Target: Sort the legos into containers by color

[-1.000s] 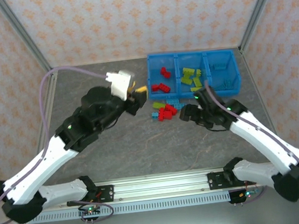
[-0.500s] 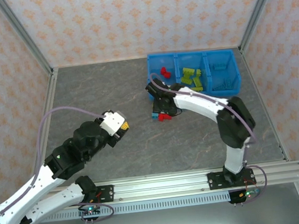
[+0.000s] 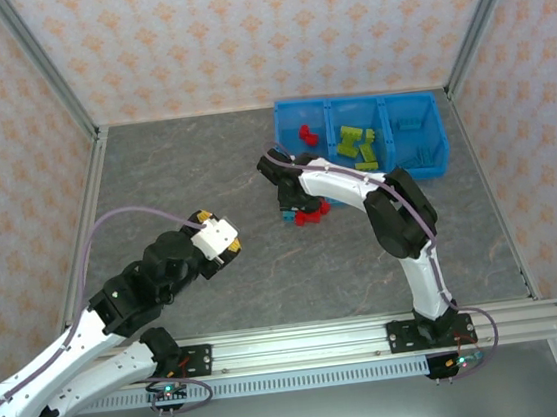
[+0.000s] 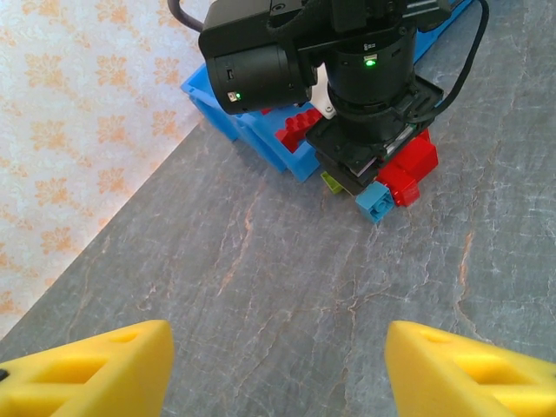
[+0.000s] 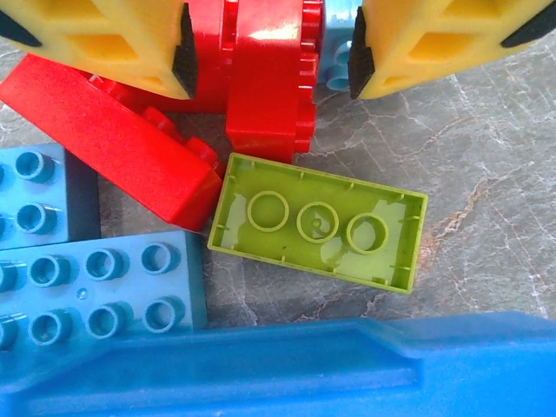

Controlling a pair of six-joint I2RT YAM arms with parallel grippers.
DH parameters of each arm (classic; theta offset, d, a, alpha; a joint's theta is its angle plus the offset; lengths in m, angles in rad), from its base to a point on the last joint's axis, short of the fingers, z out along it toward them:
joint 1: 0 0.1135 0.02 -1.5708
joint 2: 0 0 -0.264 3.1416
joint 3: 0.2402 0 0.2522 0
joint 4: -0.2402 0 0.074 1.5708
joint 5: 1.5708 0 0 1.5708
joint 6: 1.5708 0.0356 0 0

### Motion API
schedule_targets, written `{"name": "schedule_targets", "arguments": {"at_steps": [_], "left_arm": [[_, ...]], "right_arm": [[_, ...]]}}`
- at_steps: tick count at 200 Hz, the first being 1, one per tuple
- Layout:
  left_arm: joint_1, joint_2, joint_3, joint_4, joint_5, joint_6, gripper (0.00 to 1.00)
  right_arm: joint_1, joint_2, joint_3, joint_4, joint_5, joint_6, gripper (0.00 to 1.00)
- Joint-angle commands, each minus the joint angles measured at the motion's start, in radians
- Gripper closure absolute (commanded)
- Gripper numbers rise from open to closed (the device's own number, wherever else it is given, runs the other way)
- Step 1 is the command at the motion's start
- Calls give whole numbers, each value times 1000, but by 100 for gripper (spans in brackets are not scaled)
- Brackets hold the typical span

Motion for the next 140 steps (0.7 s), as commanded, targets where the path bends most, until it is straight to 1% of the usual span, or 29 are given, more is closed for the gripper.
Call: {"name": "schedule_targets", "arguments": {"at_steps": [1,24,56,78,99,112,122,140], "left_arm": [[1,8,-3,7,4,19,33],[1,11,-3,5,-5,21,31],[2,8,-10,10,-4,24,25],[4,12,-12,12,-4,25,23],[3,16,-11,13,1,25,21],[4,17,-11,11,1,25,17],[3,17,-9,10,3,25,13],[3,10,-7,10,14,25,9]], "right_arm": [[0,51,36,-40,4,-7,52],[-1,69,36,-13,-8,-8,60],[-8,96,81,-42,-8,-22,63],[-10,94,88,-40,-8,-35,71],[-13,90,80,-31,-31,-26,75],[-14,73,69,-24,-34,-21,81],[-12,48,60,-18,-33,-18,83],[-11,-46,18,23,-13,-19,86]]}}
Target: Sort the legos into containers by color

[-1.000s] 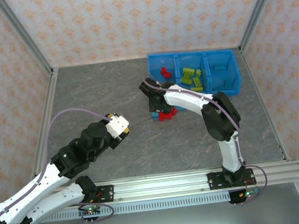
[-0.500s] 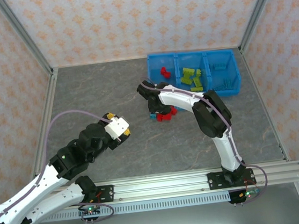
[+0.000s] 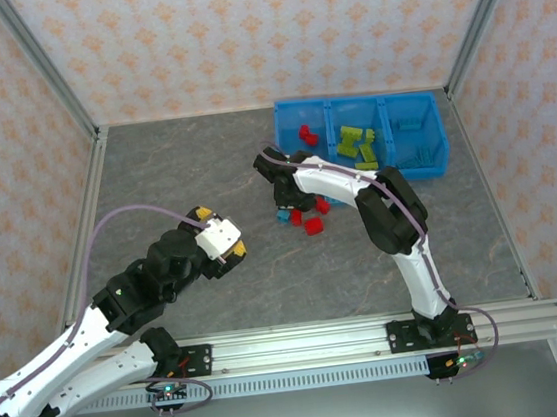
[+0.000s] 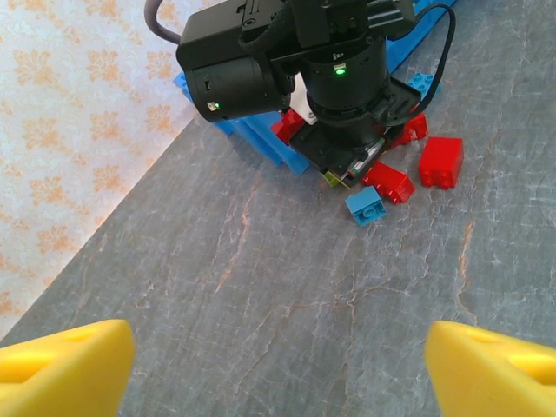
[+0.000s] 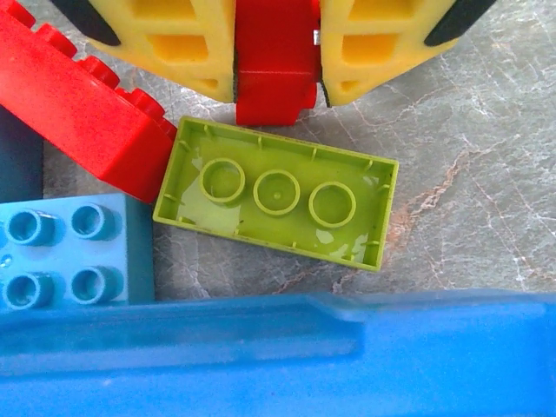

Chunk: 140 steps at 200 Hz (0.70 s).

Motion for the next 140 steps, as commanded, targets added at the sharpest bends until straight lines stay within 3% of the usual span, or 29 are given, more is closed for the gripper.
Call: {"name": "schedule_targets", "arguments": {"at_steps": [1,38,61,86,121,140], "left_arm": [[4,-6,-8,10,13,9,9],[3,-24,-13,16,46,16,7],[3,-26,-12,16,48,12,7],[3,-27,-21,27,55,8,6],[3,-22,-26,19,23,11,6],[4,-26,-27,17,0,15,6]], "right_arm": [[-4,-111,-44,21,18,2,86],[-6,-299,-86,84,130,-33,87],[-38,-317,-48,142,208,-128,86],[-131,-192,128,128,183,-237,87],[-218,75,503,41,122,-330,89],[-244,199,707,-41,101,-338,81]]}}
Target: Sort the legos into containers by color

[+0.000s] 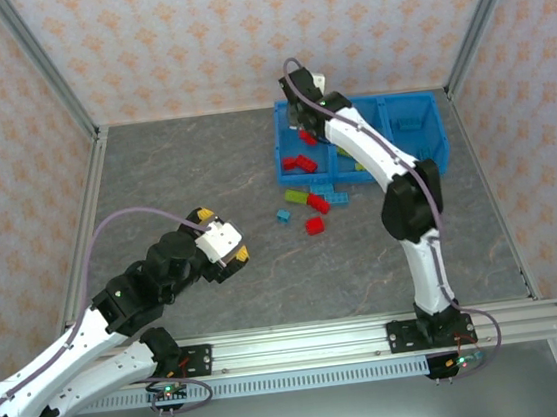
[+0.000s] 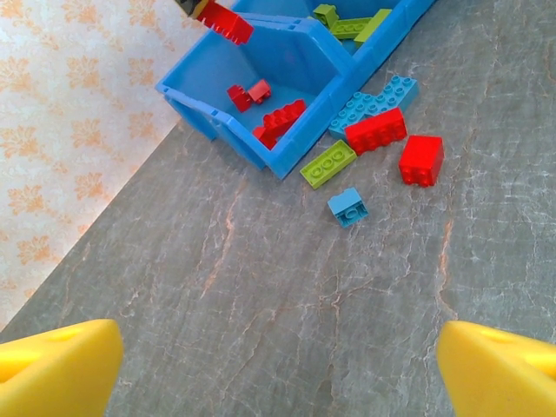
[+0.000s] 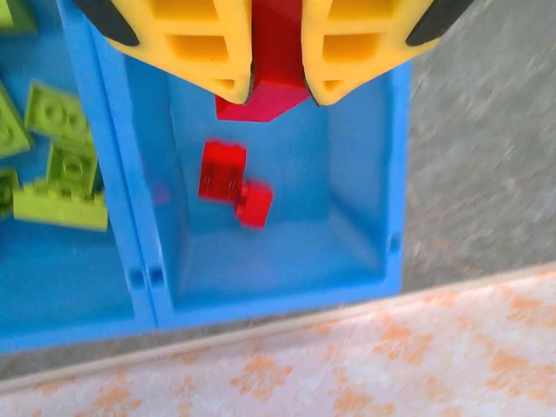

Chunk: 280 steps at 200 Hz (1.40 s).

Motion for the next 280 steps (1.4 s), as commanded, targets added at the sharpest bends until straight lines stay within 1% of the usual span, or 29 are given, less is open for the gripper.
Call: {"name": "schedule_targets", "arguments": {"at_steps": [1,6,13,17,31,47,71,91,104,115,124,138,150,165,176,193,220,233,252,264,273,280], "left_arm": [[4,-12,-13,16,-41,12,6],[3,-13,-14,17,-45,12,6],[3,-15,-14,17,-49,13,6],[4,-17,-15,17,-52,14,6],[4,-18,-16,17,-60,16,6],[5,-18,-17,21,-59,18,6],[6,-15,-15,19,-34,17,6],[6,-18,-12,18,3,16,6],[5,-23,-15,21,34,17,6],[6,-27,-16,25,70,23,4],[7,-32,-17,23,113,34,0],[7,-39,-25,27,190,73,0],[7,-49,-44,42,244,100,0],[8,-59,-65,55,299,130,0],[6,-58,-71,55,321,139,0],[8,-43,-69,43,326,151,0],[7,-24,-63,25,297,158,0],[7,-26,-67,23,284,162,0],[8,-28,-71,25,277,167,0],[7,-26,-72,26,276,167,0],[7,-24,-72,26,277,167,0],[7,-25,-72,28,279,168,0]], "right_arm": [[-20,133,204,-140,-22,-68,80],[-23,154,251,-162,-27,-70,75],[-24,171,303,-191,-31,-73,61],[-25,176,323,-205,-32,-76,56],[-25,151,335,-232,-53,-80,51],[-22,66,248,-233,-81,-65,50],[4,-143,-21,-182,-127,-41,49],[55,-346,-312,-101,-134,-34,45],[93,-462,-479,-61,-122,-21,41],[125,-546,-610,-33,-116,-2,36],[153,-602,-710,-11,-107,17,33],[190,-664,-849,31,-116,43,24],[206,-681,-942,59,-138,56,18],[211,-658,-994,53,-177,51,13],[212,-612,-1004,40,-202,35,11],[220,-500,-960,-9,-240,5,9],[235,-364,-905,-19,-242,-8,9],[235,-333,-897,3,-249,-4,13],[236,-300,-883,9,-245,4,28],[235,-295,-882,10,-242,10,43],[235,-299,-887,12,-238,17,52],[235,-311,-894,11,-232,24,58]]}}
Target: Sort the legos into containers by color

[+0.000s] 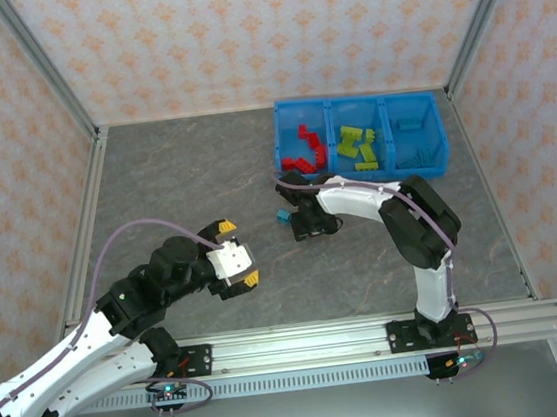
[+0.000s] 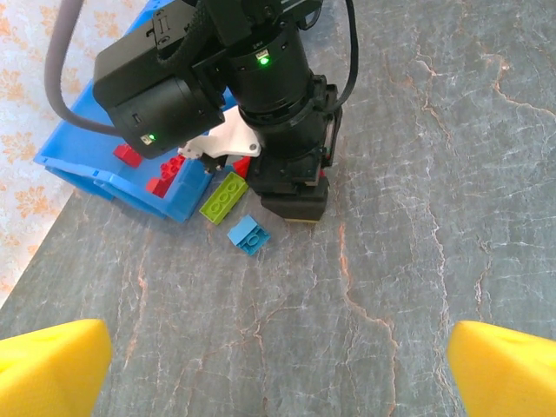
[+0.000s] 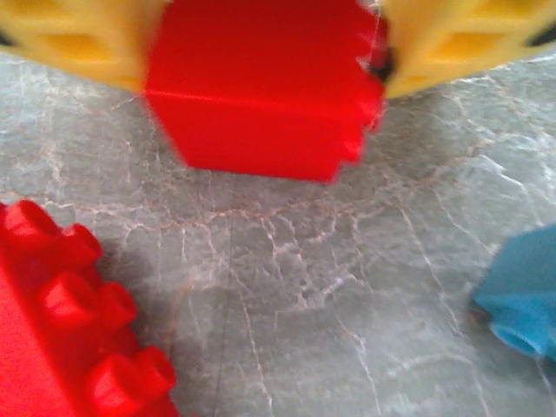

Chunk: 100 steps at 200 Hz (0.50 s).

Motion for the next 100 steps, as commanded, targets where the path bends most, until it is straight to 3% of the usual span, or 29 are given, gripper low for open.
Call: {"name": "schedule_targets", "arguments": {"at_steps": [1,32,74,100], "left_arm": [[7,-1,-8,6,-2,23,0],[6,2,-8,7,-1,24,0],[6,7,-9,12,1,24,0],[7,11,-10,12,0,25,0]], "right_arm": [[1,-13,18,0,28,21,58],[1,-125,-23,6,76,59,72],[0,-318,7,74,212,61,76],[-43,-301,103,150,318,19,78]]}}
